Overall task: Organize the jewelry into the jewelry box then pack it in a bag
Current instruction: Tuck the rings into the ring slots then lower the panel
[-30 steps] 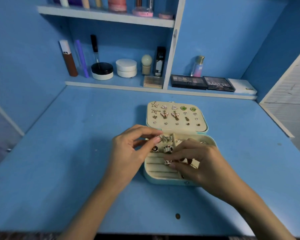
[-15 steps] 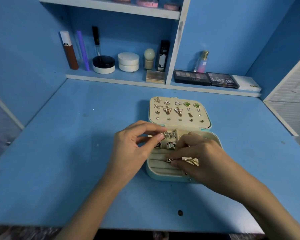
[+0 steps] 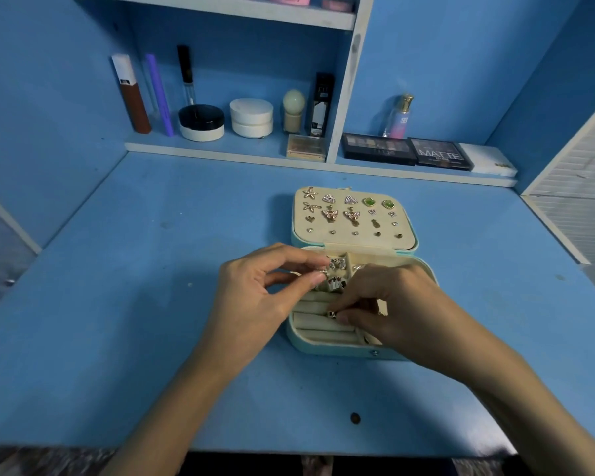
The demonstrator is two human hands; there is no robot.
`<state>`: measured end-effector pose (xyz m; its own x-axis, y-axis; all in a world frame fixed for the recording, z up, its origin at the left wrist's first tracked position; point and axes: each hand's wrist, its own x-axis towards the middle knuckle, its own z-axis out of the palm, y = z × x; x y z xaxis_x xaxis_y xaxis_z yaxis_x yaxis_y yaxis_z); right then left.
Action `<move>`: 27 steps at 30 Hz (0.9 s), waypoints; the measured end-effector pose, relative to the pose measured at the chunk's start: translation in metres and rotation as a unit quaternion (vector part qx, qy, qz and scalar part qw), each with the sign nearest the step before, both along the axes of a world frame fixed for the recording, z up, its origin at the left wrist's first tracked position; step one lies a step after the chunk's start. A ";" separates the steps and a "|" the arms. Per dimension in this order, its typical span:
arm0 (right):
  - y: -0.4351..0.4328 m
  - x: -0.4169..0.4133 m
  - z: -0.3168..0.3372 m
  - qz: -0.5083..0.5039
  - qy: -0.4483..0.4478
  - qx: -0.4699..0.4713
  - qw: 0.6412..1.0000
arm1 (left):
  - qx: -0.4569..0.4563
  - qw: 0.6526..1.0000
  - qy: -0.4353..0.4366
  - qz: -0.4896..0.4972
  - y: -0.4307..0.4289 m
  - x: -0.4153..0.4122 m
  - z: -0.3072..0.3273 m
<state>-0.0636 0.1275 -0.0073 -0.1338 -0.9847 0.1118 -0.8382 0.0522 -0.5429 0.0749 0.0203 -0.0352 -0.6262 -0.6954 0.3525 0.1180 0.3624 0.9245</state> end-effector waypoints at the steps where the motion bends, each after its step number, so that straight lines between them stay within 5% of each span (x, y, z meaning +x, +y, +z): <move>1: 0.000 0.000 0.000 -0.001 -0.002 0.000 1.000 | -0.008 1.000 -0.016 -0.001 0.001 0.002 0.002; 10: 0.001 0.000 0.000 -0.009 0.002 0.003 1.000 | -0.077 0.985 -0.156 -0.006 0.007 0.013 0.012; 22: 0.001 0.001 -0.002 -0.018 0.000 0.013 1.000 | -0.264 0.901 -0.341 -0.050 0.000 0.014 0.035; 27: 0.002 0.000 -0.005 -0.002 0.020 -0.002 1.000 | -0.320 0.879 -0.347 -0.062 -0.001 0.013 0.029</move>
<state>-0.0635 0.1296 -0.0121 -0.1338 -0.9836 0.1211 -0.8585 0.0540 -0.5100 0.0882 0.0194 -0.0065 -0.9024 -0.4039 0.1504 -0.3177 0.8592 0.4011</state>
